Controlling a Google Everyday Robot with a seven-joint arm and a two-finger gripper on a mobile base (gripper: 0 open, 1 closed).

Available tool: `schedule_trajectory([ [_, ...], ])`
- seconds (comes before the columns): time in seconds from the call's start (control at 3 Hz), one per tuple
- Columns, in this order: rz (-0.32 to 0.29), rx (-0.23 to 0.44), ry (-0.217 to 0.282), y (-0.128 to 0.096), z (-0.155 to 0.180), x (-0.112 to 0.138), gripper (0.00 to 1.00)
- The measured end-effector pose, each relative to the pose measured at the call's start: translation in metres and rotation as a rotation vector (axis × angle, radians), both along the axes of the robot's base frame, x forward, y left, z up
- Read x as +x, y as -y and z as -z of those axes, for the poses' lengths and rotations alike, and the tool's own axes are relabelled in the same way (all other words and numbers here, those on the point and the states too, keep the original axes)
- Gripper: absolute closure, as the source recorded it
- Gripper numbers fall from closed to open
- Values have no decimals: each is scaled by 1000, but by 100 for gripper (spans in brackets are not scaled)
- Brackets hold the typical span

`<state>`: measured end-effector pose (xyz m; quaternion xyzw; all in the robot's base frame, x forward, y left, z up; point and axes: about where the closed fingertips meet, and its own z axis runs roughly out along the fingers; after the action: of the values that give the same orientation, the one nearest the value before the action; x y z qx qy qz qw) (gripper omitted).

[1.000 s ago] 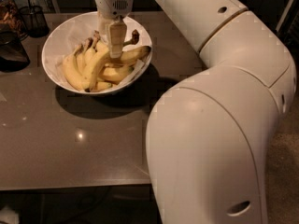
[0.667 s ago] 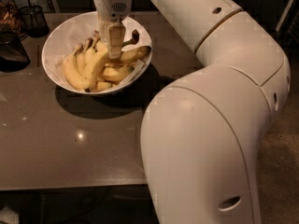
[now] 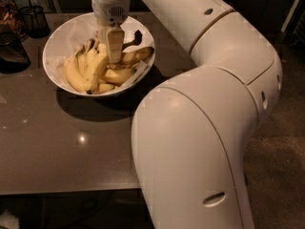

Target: Pick banana from white bowl

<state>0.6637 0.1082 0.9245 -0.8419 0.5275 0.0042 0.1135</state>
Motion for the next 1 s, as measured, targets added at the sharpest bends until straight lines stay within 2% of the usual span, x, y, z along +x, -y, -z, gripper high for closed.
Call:
schedule_trajectory([
  [0.67, -3, -8, -16, 1, 9, 1, 41],
  [1.0, 1, -22, -17, 6, 13, -1, 59],
])
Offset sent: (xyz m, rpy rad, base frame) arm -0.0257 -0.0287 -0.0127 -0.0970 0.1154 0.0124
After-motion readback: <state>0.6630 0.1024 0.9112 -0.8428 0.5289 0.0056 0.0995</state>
